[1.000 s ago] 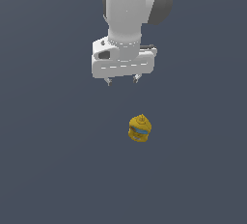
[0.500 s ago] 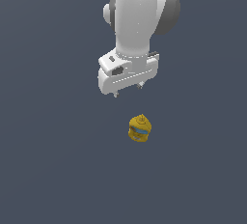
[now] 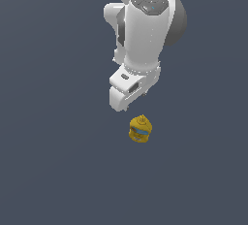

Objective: Pick up the object and move it to a goal position.

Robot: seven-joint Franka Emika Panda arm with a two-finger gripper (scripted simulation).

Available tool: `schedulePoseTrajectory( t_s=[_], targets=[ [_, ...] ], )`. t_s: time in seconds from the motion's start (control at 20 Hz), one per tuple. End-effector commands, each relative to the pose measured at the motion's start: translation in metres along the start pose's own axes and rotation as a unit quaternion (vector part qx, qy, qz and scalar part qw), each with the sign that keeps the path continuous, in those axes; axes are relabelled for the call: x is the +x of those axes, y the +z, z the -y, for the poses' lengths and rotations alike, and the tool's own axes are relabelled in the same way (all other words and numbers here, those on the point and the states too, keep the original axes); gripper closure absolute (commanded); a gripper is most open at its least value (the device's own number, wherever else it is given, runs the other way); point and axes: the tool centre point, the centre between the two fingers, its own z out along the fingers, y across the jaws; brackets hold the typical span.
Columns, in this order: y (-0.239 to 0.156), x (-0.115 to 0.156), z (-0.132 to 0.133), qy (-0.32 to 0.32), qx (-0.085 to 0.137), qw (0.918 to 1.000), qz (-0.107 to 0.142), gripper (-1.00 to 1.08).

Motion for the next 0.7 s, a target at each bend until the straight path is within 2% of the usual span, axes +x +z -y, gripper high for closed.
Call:
schedulePoseTrajectory(
  t_s=[0.0, 0.35, 0.65],
  targets=[
    [0.006, 0.009, 0.000, -0.037, 0.001, 0.9993, -0.001, -0.92],
    [0.020, 0.029, 0.000, -0.127, 0.005, 0.9919, -0.006, -0.92],
    [0.028, 0.040, 0.000, -0.174, 0.007, 0.9846, -0.009, -0.92]
  ],
)
